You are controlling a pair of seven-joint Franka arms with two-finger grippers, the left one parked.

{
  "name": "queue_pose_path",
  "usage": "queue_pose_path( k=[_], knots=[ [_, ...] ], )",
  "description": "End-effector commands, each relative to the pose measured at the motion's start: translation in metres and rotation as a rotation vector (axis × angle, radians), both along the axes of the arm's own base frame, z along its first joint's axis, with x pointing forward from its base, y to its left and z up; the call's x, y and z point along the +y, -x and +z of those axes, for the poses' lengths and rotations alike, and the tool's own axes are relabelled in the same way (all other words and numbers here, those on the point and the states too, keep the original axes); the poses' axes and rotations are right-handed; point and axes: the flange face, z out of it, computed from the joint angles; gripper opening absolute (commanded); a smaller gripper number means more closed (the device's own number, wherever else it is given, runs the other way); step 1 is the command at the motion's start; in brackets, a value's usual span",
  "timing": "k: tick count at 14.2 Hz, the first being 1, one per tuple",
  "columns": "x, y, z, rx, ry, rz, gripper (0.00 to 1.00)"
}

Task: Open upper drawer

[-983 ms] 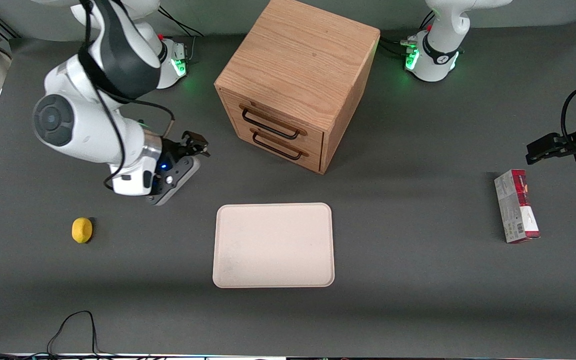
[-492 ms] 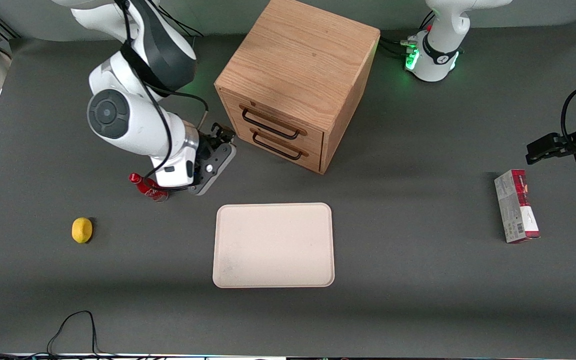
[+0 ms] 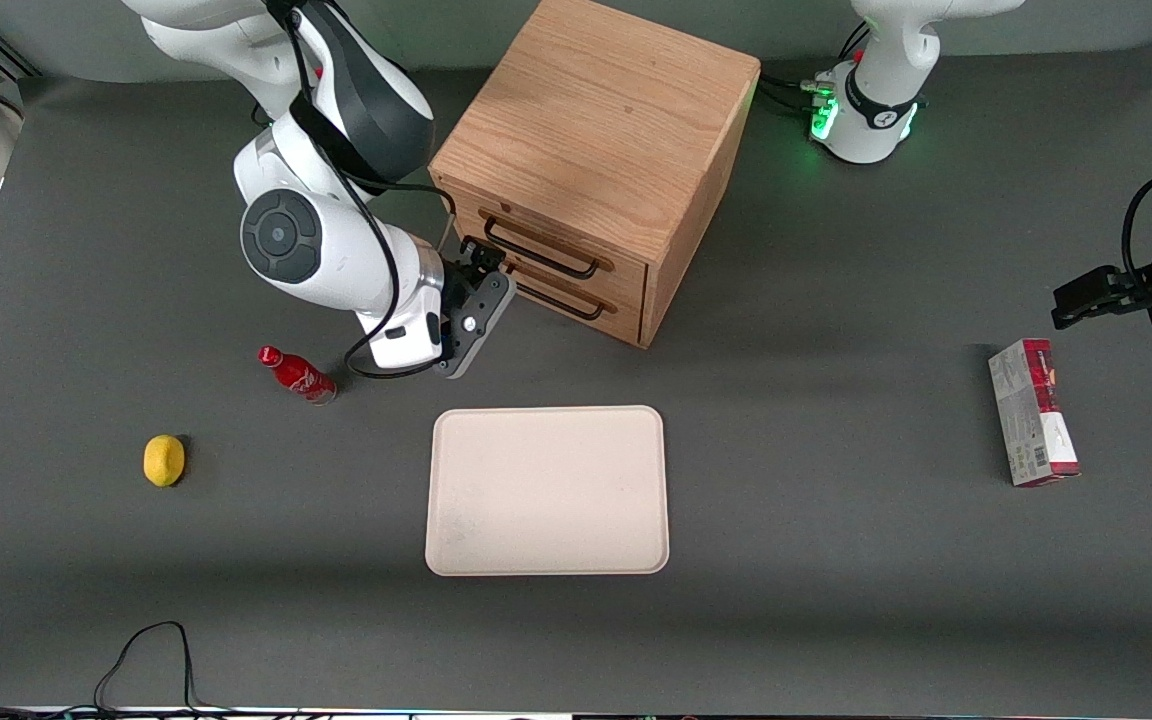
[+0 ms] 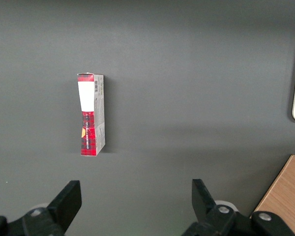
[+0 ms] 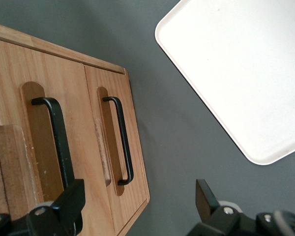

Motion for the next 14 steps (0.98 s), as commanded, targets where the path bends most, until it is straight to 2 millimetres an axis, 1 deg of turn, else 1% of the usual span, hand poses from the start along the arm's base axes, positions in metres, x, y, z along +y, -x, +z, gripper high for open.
queue_pose_path(
  k=[1, 2, 3, 4, 7, 9, 10, 12, 14],
  knots=[
    [0.013, 0.001, -0.003, 0.02, -0.042, 0.029, 1.0],
    [0.022, 0.007, -0.006, 0.028, -0.047, 0.043, 1.0],
    [0.024, 0.01, -0.007, 0.033, -0.043, 0.05, 1.0],
    [0.026, 0.011, -0.008, 0.039, -0.041, 0.049, 1.0],
    [0.03, 0.013, -0.023, 0.065, -0.029, 0.058, 1.0],
    [0.041, 0.026, -0.026, 0.094, -0.012, 0.088, 1.0],
    [0.042, 0.026, -0.027, 0.097, -0.01, 0.091, 1.0],
    [0.043, 0.027, -0.036, 0.11, -0.004, 0.094, 1.0],
    [0.043, 0.029, -0.036, 0.128, 0.003, 0.096, 1.0]
  ],
)
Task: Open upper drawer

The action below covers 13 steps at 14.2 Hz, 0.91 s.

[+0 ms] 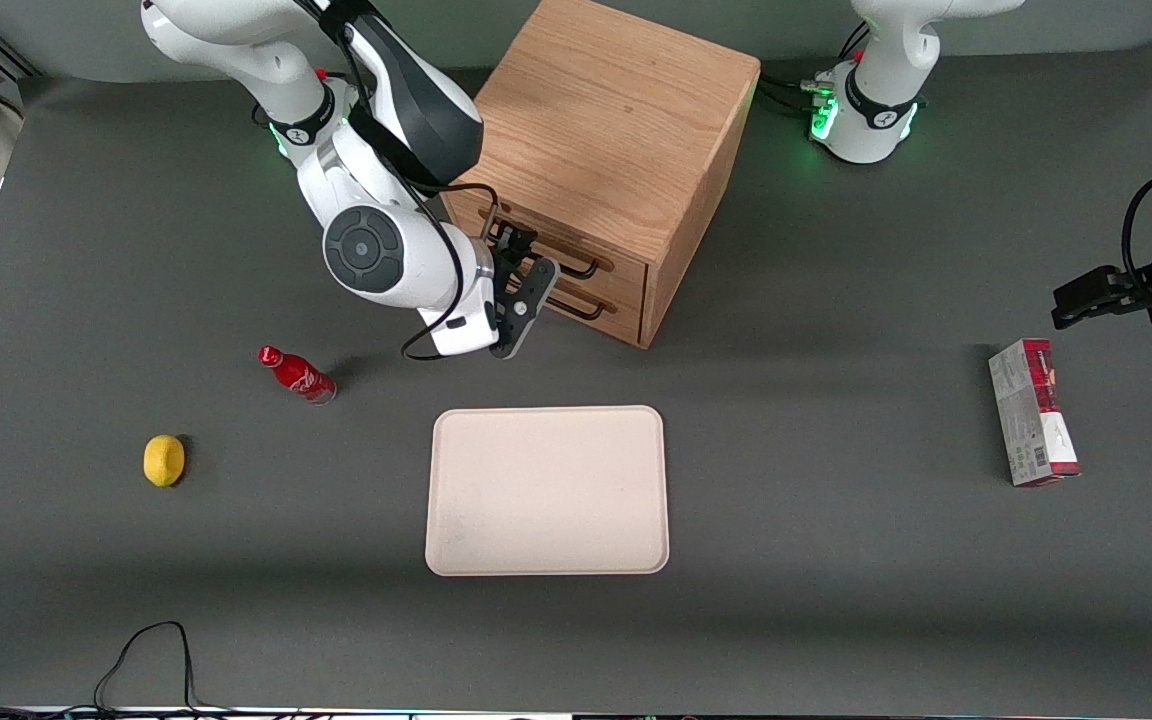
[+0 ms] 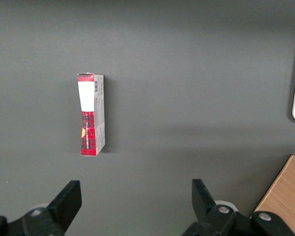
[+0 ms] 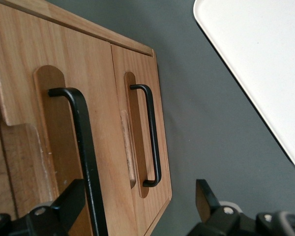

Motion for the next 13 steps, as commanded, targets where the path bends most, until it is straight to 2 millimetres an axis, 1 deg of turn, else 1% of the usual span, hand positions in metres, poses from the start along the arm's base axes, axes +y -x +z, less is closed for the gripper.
queue_pose_path(
  k=[1, 3, 6, 9, 11, 12, 13],
  knots=[
    [0.002, 0.003, -0.001, 0.045, -0.006, 0.017, 1.0],
    [0.005, 0.009, -0.008, 0.077, 0.01, 0.033, 1.0],
    [0.008, 0.009, -0.011, 0.088, 0.002, 0.03, 1.0],
    [0.009, 0.009, -0.019, 0.1, 0.007, 0.029, 1.0],
    [0.015, 0.014, -0.021, 0.102, 0.009, 0.042, 1.0],
    [0.016, 0.013, -0.031, 0.111, 0.012, 0.049, 1.0],
    [0.017, 0.013, -0.035, 0.114, 0.012, 0.056, 1.0]
  ],
)
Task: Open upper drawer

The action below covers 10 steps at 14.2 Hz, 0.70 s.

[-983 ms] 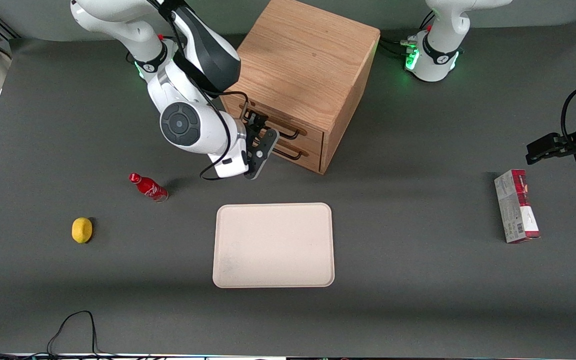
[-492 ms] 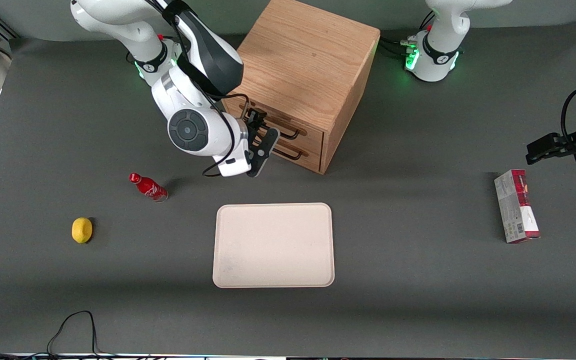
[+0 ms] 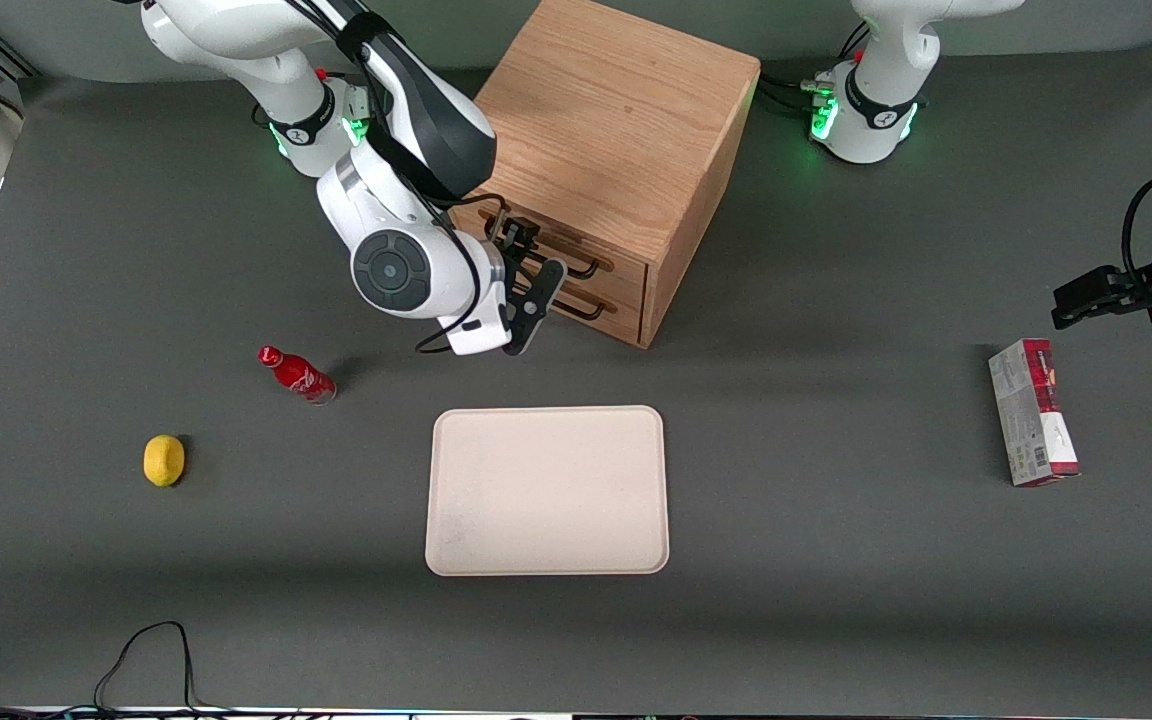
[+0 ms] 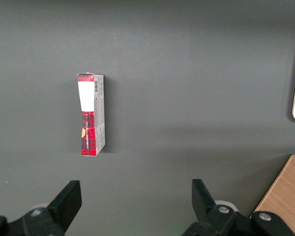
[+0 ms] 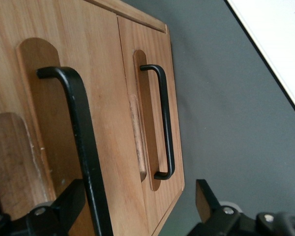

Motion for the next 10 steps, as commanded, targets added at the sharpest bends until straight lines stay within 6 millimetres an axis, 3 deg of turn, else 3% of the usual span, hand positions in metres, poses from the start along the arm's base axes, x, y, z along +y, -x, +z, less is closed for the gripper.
queue_pose_path(
  k=[1, 10],
  knots=[
    [0.0074, -0.0008, -0.0086, 0.021, -0.022, 0.023, 1.0],
    [0.0109, -0.0077, -0.0078, -0.048, -0.02, 0.029, 1.0]
  ],
)
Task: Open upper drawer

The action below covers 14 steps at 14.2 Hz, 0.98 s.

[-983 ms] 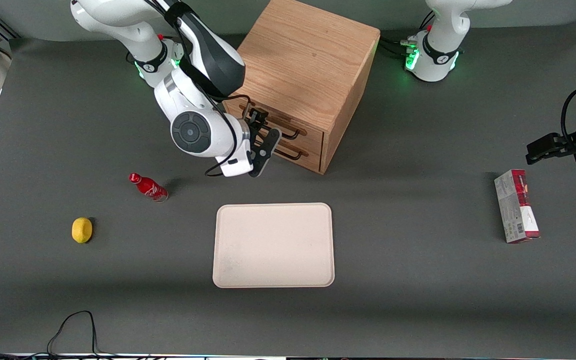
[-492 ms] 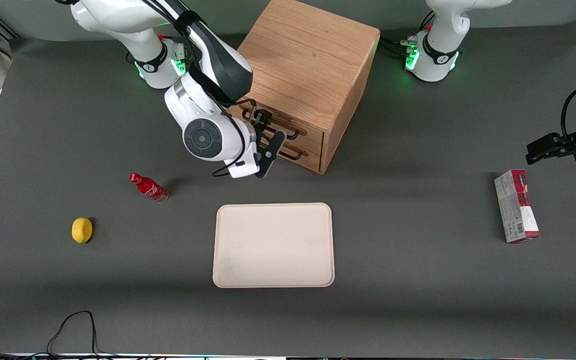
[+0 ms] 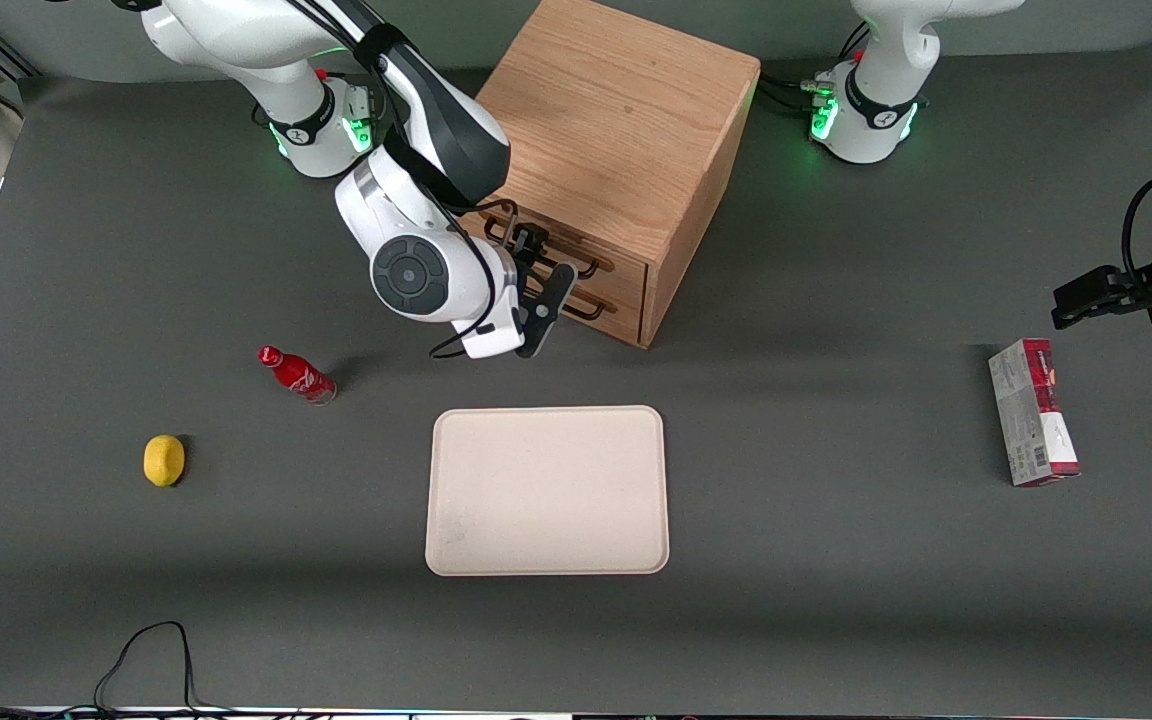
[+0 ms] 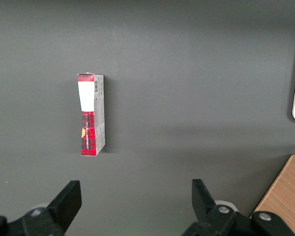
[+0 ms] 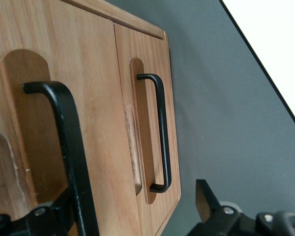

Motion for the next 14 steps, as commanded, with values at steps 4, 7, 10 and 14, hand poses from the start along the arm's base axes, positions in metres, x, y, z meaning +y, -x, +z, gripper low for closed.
queue_pose_path(
  k=[4, 7, 10, 14],
  knots=[
    [-0.002, -0.013, -0.005, -0.03, -0.006, 0.002, 1.0],
    [-0.007, -0.018, -0.005, -0.037, -0.005, -0.009, 1.0],
    [-0.009, -0.028, 0.0, -0.053, -0.01, -0.021, 1.0],
    [-0.019, -0.044, 0.003, -0.07, -0.013, -0.05, 1.0]
  ],
)
